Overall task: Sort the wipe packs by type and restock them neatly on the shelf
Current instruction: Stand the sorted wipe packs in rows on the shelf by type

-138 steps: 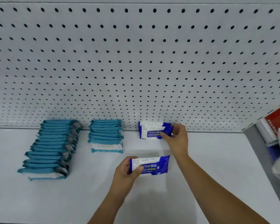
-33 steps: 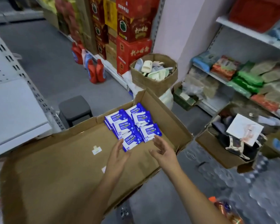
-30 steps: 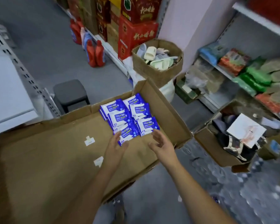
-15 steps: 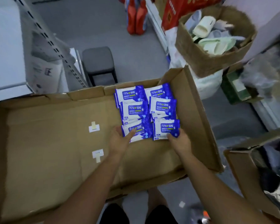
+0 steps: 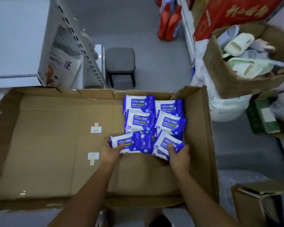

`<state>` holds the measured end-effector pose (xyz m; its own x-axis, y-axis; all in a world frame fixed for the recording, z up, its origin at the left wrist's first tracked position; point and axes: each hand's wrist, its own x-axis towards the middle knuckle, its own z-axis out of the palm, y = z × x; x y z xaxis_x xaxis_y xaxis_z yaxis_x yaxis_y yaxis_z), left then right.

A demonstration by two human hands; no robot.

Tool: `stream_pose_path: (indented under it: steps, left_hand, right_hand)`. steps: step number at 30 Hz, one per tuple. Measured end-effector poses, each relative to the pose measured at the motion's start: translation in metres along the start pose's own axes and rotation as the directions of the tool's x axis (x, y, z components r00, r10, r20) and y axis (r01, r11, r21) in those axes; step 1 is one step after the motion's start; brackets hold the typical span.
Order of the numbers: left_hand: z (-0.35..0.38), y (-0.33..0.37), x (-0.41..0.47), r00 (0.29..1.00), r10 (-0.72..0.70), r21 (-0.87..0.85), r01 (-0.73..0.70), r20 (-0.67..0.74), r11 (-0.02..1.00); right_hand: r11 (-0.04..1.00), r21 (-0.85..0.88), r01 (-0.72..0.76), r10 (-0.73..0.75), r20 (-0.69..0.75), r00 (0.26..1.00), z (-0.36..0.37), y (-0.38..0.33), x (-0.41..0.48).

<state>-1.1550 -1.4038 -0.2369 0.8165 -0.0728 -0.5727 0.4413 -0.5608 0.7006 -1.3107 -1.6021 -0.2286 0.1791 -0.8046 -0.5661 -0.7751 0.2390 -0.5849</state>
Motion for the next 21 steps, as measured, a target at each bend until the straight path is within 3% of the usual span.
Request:
stream_pose_path:
  steps: [5, 8, 10, 14, 16, 21]
  left_hand:
    - [-0.067, -0.008, -0.014, 1.000, 0.015, -0.138, -0.012, 0.020, 0.990]
    - [-0.111, -0.007, -0.034, 0.999, 0.027, -0.193, -0.021, 0.025, 0.981]
    - [-0.142, -0.013, -0.045, 0.999, 0.003, -0.220, 0.006, 0.043, 0.975]
    - [-0.211, -0.031, -0.065, 0.998, 0.025, -0.263, -0.011, 0.049, 0.965]
    - [-0.241, -0.040, -0.077, 0.999, 0.026, -0.296, -0.012, 0.044, 0.955]
    - [-0.306, -0.059, -0.106, 0.993, 0.085, -0.368, -0.050, 0.080, 0.928]
  right_hand:
    - [0.991, 0.055, 0.122, -0.127, 0.101, 0.987, -0.005, -0.002, -0.032]
    - [0.994, 0.063, 0.094, -0.104, 0.183, 0.978, 0.000, -0.016, -0.053]
    - [0.991, 0.077, 0.107, -0.118, 0.151, 0.982, -0.001, -0.031, -0.069]
    - [0.974, -0.122, 0.190, -0.182, 0.073, 0.981, -0.014, -0.034, -0.086]
    - [0.978, -0.132, 0.164, -0.162, 0.026, 0.986, -0.020, -0.024, -0.089]
    - [0.965, 0.228, 0.133, -0.146, 0.042, 0.988, -0.009, -0.028, -0.155]
